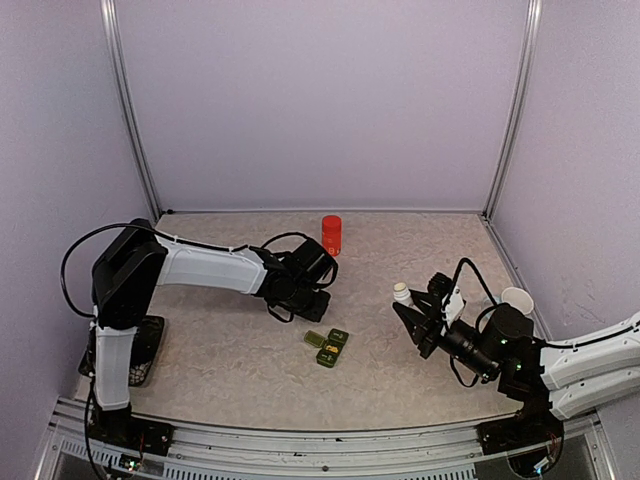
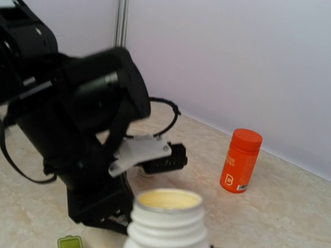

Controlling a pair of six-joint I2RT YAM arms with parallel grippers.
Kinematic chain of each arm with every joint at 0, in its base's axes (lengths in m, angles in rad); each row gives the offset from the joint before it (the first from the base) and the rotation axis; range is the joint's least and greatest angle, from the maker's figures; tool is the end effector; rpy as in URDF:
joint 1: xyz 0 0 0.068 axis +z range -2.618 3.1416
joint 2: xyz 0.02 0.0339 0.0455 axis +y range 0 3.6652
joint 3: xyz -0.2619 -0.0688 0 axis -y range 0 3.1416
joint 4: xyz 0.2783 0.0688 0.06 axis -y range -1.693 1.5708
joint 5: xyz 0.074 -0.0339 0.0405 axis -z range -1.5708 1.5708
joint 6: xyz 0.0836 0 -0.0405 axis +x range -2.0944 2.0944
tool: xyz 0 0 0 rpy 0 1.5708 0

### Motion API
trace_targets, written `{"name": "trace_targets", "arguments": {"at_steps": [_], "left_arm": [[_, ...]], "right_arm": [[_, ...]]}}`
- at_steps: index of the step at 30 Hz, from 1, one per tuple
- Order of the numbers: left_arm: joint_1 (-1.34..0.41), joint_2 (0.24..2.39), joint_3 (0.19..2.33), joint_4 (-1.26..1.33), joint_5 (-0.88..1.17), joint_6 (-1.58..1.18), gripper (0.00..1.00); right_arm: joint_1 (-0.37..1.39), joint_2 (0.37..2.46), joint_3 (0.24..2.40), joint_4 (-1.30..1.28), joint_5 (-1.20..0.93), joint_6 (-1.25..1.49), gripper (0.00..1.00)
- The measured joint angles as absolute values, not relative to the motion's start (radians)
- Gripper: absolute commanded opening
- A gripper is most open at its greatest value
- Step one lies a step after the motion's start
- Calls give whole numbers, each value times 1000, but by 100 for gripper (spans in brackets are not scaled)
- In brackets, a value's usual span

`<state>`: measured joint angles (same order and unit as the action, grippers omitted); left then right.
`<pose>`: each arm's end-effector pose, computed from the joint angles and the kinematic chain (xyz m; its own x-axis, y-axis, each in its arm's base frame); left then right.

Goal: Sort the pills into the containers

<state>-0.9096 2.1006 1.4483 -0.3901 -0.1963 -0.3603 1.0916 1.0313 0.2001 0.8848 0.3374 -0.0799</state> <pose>0.3129 -0.3756 0.0835 -0.7479 0.3982 -0.5312 0.4809 0.8765 -0.0201 0.1491 0.2268 0.1812 0.0793 -0.0108 -0.9968 -0.6808 0.7299 -0.0620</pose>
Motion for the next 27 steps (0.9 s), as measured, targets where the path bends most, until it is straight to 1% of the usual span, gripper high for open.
{"name": "trace_targets", "arguments": {"at_steps": [4, 8, 14, 19, 27], "left_arm": [[-923, 2031, 1448, -391, -173, -361, 17], [-956, 1915, 1450, -393, -152, -361, 17], [-1016, 1774, 1503, -388, -80, -363, 18], [-1055, 1721, 1531, -371, 4, -390, 18], [-1095, 1715, 1534, -352, 116, -431, 18]], "right_arm": [[1092, 1008, 200, 868, 331, -80, 33], [1092, 962, 200, 832, 318, -80, 32], [1092, 911, 200, 762, 299, -81, 32], [1092, 936, 226, 688, 264, -89, 31], [1092, 954, 278, 635, 237, -94, 31]]}}
